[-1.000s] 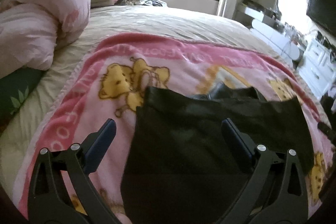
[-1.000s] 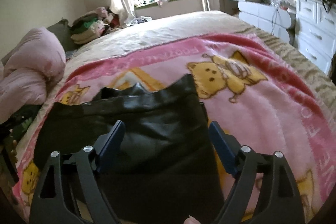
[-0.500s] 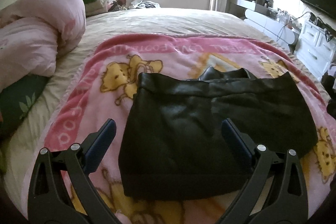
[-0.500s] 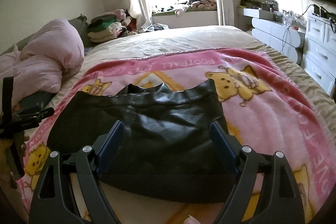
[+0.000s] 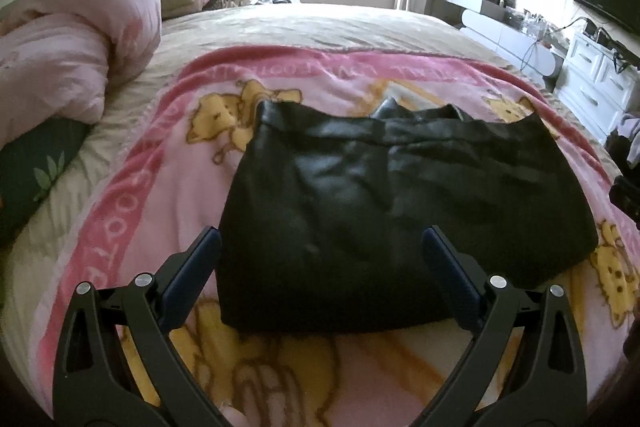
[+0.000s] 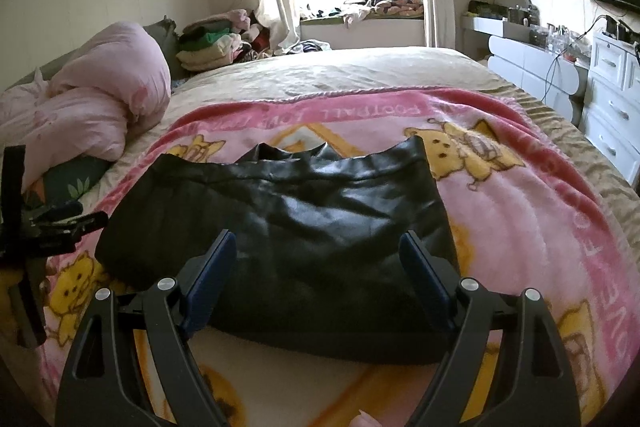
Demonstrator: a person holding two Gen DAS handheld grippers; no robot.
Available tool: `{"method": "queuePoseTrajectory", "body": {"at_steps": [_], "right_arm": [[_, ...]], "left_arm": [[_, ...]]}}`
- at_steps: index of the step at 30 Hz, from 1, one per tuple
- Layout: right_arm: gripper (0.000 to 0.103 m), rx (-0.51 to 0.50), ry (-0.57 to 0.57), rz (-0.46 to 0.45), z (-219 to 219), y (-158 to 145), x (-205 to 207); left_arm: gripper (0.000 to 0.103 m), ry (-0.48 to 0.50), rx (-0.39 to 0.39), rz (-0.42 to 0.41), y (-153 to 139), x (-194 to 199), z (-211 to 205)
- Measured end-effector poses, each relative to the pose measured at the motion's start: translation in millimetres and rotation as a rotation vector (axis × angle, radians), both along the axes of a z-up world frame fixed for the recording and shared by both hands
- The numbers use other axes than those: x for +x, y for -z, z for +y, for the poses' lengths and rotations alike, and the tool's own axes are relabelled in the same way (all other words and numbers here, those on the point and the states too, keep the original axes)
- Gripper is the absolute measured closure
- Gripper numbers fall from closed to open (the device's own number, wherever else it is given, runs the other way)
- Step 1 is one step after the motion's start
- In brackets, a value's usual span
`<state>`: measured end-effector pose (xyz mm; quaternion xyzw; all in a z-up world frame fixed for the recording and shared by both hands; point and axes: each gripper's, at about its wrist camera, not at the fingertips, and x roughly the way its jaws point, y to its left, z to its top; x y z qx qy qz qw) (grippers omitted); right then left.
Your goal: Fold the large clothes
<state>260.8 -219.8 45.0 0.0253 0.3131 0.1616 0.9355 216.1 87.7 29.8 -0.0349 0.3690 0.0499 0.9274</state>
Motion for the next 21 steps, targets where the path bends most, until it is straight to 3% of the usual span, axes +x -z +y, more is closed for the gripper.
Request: {"method": "queuePoseTrajectory", "body": {"at_steps": [9, 16, 19, 21], "right_arm": [[0.021, -0.003, -0.018, 0.024, 9, 9, -3], [0.021, -0.037, -0.016, 0.112, 19, 32, 5], [0.024, -0.035, 0.022, 0.151, 12, 43, 12], [0.023, -0.021, 0.052, 0.15, 3, 44, 13]], "left_arm": [[0.009, 0.03, -0.029, -0.006, 4, -8, -10], [0.009, 0.068, -0.042, 0.046, 23, 0, -25], [0.009, 0.01, -0.009, 0.061, 29, 5, -15], [0.009, -0.037, -0.032, 0.06, 30, 8, 4]]}}
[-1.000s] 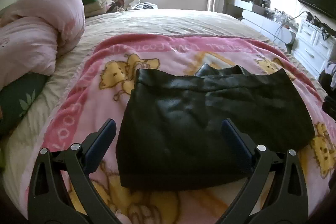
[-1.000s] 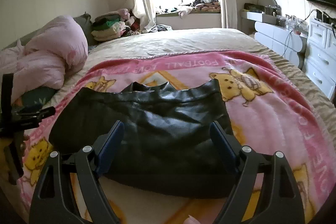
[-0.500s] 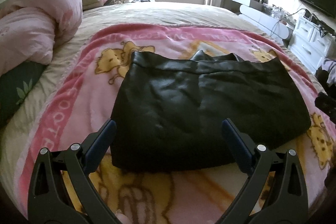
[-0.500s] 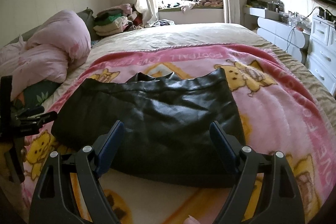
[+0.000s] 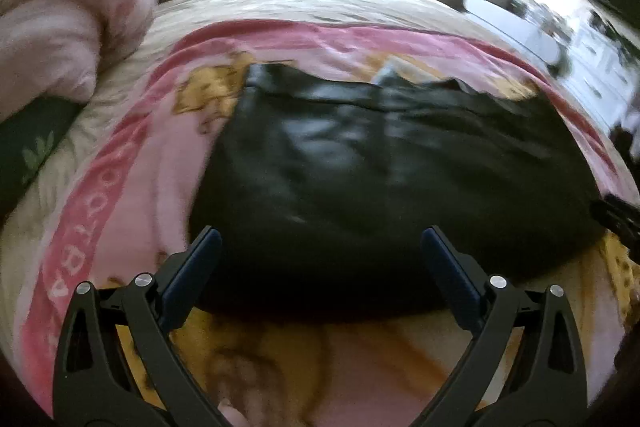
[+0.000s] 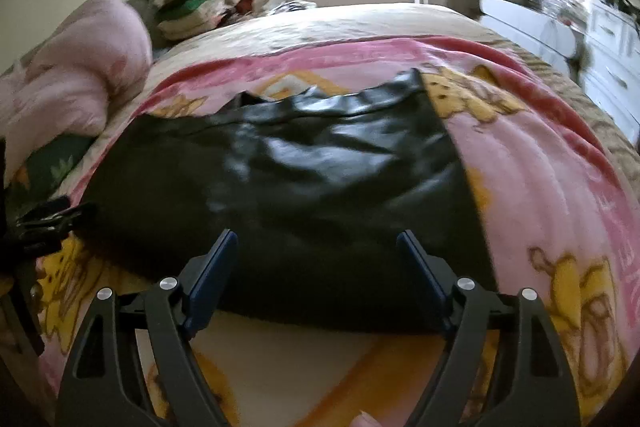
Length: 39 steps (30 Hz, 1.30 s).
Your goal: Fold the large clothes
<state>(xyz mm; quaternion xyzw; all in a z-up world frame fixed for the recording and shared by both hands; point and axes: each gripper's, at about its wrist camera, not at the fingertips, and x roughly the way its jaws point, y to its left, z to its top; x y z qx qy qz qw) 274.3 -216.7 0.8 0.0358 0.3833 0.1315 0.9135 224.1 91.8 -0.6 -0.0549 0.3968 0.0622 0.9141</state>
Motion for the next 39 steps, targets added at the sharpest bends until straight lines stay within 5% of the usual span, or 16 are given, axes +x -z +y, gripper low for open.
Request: {"method": "queuePoseTrajectory", "body": {"at_steps": [6, 9, 15, 17, 20, 29, 34, 39], "right_arm": [[0.021, 0.095, 0.134, 0.049, -44, 14, 15], [0.021, 0.17, 0.163, 0.08, -65, 24, 23], [0.017, 0.151, 0.132, 0.191, -75, 50, 41], [0.021, 0.262, 0.134, 0.221, -83, 61, 46], [0.04, 0.364, 0.087, 0.23, -86, 64, 49], [0.06, 0.386, 0.056, 0.228, -91, 57, 26], [0.061, 0.348, 0.047, 0.232, -95, 47, 2], [0.041, 0.342, 0.075, 0.231, -103, 45, -1]], "left_arm": [[0.009, -0.136, -0.147, 0.06, 24, 14, 57], [0.009, -0.144, -0.299, 0.083, 40, 22, 75], [0.009, -0.152, -0.428, 0.086, 57, 35, 82], [0.01, -0.153, -0.439, 0.084, 60, 35, 79], [0.025, -0.141, -0.406, 0.099, 57, 35, 68], [0.038, -0.081, -0.355, 0.111, 43, 19, 54], [0.038, -0.011, -0.344, 0.129, 38, -11, 43], [0.038, -0.045, -0.434, 0.113, 36, -19, 65]]}}
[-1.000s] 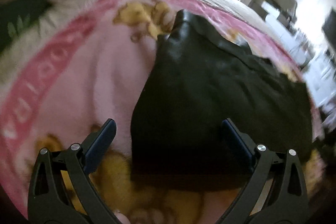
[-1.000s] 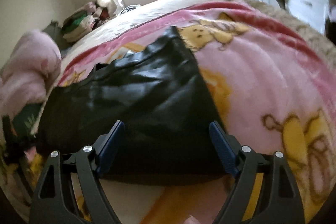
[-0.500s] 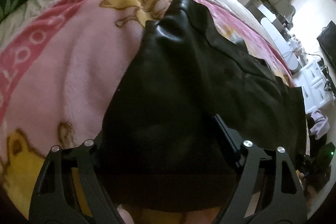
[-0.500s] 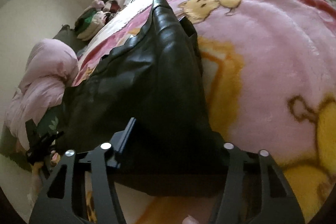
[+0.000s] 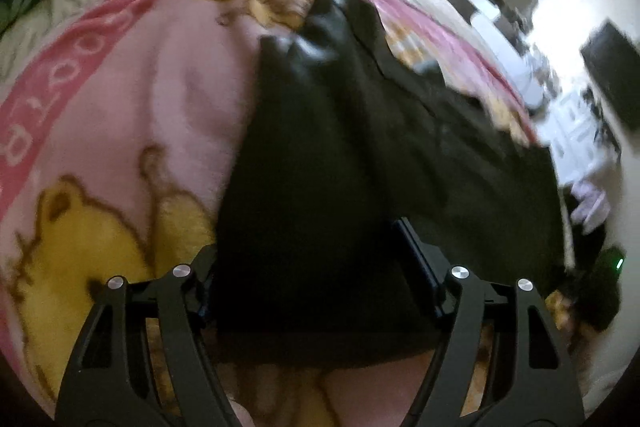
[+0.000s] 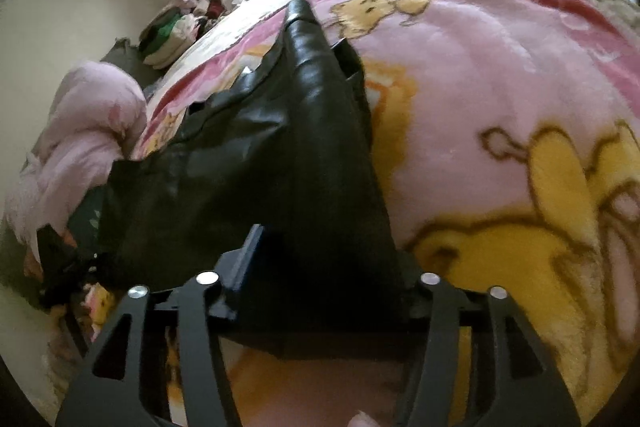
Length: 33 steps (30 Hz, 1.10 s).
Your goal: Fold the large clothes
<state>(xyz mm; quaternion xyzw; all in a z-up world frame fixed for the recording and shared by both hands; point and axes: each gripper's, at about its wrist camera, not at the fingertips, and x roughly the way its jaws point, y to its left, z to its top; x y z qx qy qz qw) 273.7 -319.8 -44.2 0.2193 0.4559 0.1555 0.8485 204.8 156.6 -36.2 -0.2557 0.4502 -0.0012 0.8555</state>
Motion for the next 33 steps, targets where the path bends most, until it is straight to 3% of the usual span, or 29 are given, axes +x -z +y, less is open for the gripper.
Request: {"method": "queuePoseTrajectory", "body": {"at_steps": [2, 6, 9, 12, 15, 20, 23, 25, 28, 30, 33], "right_arm": [[0.034, 0.01, 0.034, -0.041, -5, -13, -3], [0.033, -0.121, 0.065, -0.231, 7, -55, -13], [0.033, -0.21, -0.006, -0.338, 39, -73, -17], [0.032, -0.327, -0.108, -0.379, 80, -72, -17], [0.031, -0.41, -0.167, -0.377, 111, -63, -10], [0.031, -0.434, -0.195, -0.33, 129, -47, 5], [0.031, -0.452, -0.181, -0.284, 130, -36, 14], [0.031, -0.491, -0.157, -0.244, 126, -27, 19], [0.028, -0.538, -0.14, -0.196, 116, -14, 24], [0.028, -0.507, -0.135, -0.171, 105, -6, 26], [0.028, -0.455, -0.113, -0.144, 91, 1, 28]], "left_arm": [[0.038, -0.027, -0.005, -0.044, -13, -6, 6], [0.036, -0.017, 0.134, -0.162, -51, -22, -13], [0.027, 0.03, 0.244, -0.183, -54, -23, -41], [0.024, 0.068, 0.381, -0.18, -51, -20, -68], [0.024, 0.092, 0.456, -0.211, -56, -28, -86], [0.024, 0.129, 0.383, -0.274, -62, -33, -96], [0.024, 0.174, 0.459, -0.29, -59, -32, -120], [0.024, 0.228, 0.464, -0.257, -50, -24, -132], [0.024, 0.241, 0.477, -0.135, -21, -2, -136], [0.018, 0.233, 0.478, -0.089, -5, 11, -131], [0.013, 0.22, 0.504, -0.091, 1, 30, -127]]}}
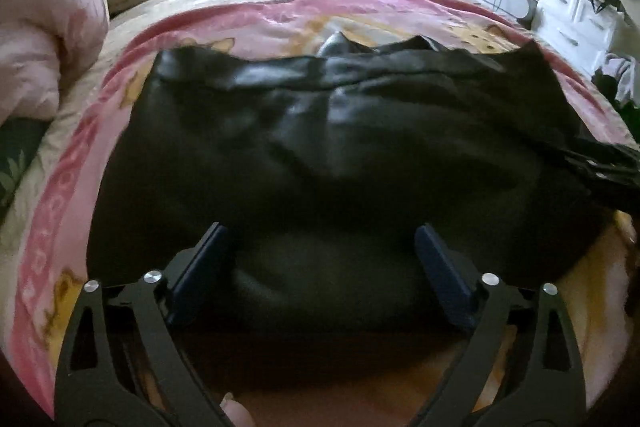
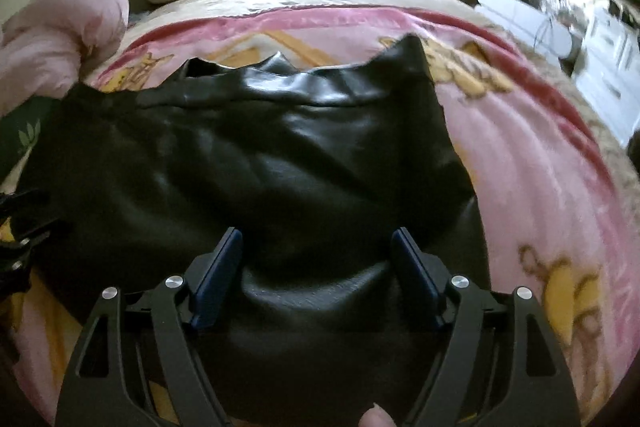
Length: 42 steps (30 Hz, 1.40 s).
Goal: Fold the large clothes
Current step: 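Grasp the jacket bundle edge with the right gripper and fold it over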
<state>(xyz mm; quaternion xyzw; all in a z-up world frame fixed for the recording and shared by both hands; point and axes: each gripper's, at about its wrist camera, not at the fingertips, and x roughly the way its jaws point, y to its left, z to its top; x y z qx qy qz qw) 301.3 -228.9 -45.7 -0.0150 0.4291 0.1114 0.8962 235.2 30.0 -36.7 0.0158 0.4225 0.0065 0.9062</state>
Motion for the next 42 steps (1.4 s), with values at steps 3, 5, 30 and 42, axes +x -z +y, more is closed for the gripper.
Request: {"method": "queuePoseTrajectory", "body": {"at_steps": [3, 5, 30, 42], "right_arm": [[0.028, 0.01, 0.004, 0.004, -2, 2, -1], [0.028, 0.0, 0.014, 0.003, 2, 0, -1], [0.052, 0.008, -0.312, -0.054, 136, -31, -61], [0.052, 0.023, -0.302, -0.019, 139, -22, -48]], "left_arm": [[0.011, -0.006, -0.034, 0.013, 5, 16, 11], [0.01, -0.005, -0.032, 0.018, 7, 21, 10], [0.009, -0.226, -0.006, -0.026, -36, 7, 90], [0.009, -0.273, -0.094, 0.054, -18, 27, 120]]}}
